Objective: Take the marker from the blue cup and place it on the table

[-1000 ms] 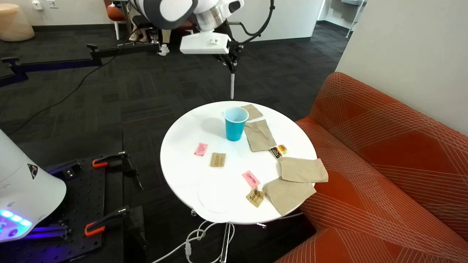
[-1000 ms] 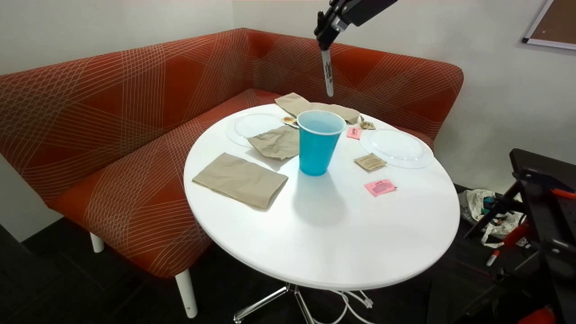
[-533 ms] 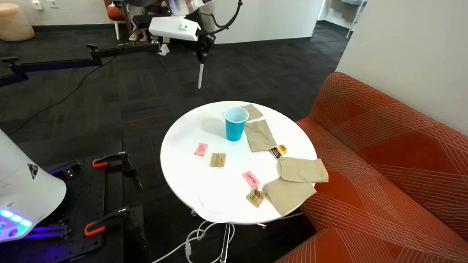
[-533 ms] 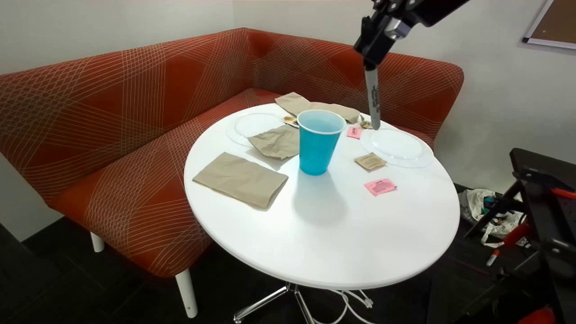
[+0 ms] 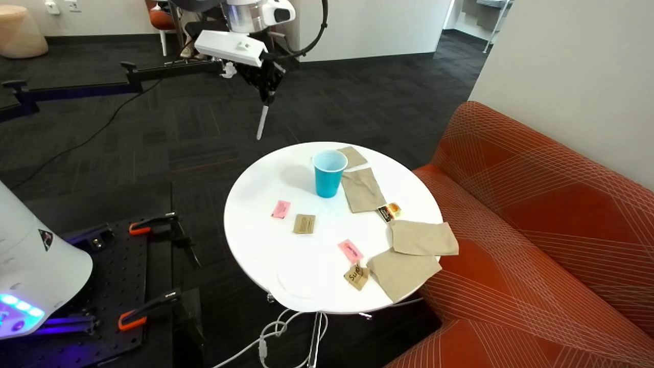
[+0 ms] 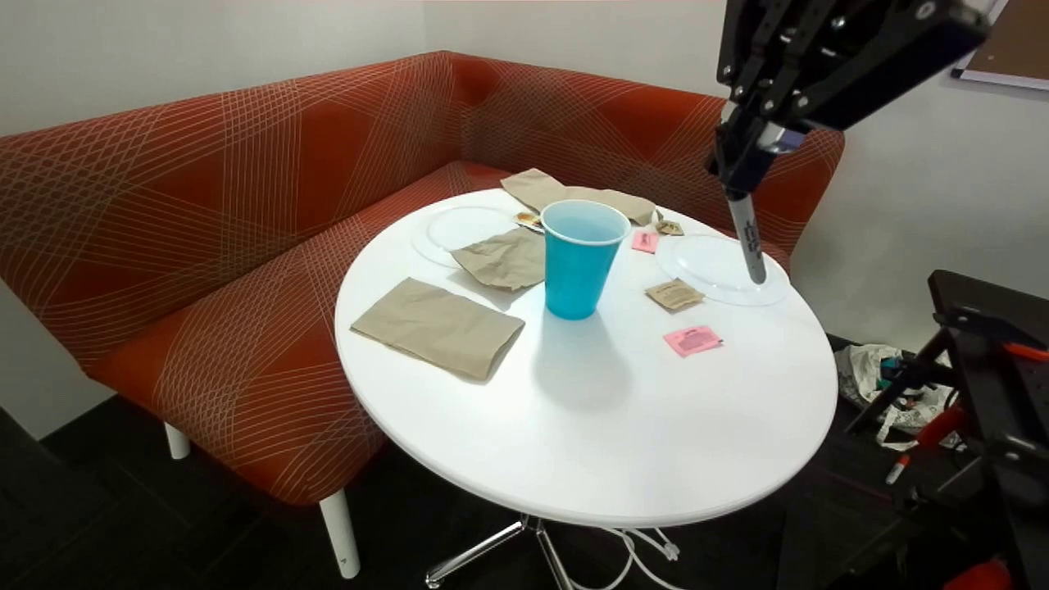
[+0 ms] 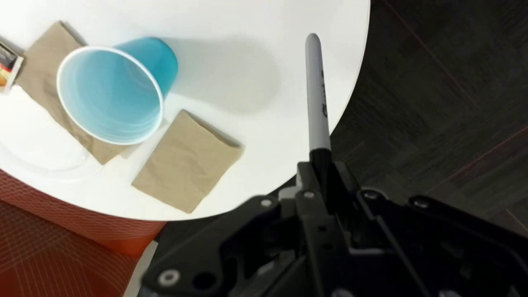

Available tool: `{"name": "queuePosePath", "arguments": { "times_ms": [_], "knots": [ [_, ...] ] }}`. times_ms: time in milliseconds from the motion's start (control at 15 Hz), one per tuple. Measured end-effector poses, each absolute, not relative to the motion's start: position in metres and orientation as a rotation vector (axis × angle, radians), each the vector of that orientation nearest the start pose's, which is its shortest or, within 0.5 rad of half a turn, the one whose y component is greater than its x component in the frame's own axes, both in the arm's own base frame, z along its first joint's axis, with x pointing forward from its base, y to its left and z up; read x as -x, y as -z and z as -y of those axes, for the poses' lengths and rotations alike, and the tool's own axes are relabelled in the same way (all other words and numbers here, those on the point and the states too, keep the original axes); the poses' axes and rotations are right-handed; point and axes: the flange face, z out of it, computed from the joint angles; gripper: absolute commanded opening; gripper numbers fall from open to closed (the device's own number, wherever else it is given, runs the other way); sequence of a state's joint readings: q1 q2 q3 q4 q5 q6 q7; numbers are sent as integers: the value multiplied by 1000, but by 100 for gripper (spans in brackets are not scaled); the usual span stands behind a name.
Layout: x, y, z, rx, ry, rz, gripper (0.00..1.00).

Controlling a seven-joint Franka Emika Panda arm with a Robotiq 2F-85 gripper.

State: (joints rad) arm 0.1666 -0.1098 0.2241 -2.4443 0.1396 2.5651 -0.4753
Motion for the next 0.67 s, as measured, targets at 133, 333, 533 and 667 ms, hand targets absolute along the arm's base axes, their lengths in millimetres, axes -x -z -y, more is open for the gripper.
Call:
{"name": "queuePosePath", "arguments": {
  "times_ms": [133,333,533,667],
  "knots": [
    [-458,-348,-182,2875,303,1131,4],
    [-460,-318,-179,2891,209,1150,4],
    [-464,-286,-180,2886,117,1191,4],
    [-470,-268,-179,2885,68,1227,4]
  ]
}}
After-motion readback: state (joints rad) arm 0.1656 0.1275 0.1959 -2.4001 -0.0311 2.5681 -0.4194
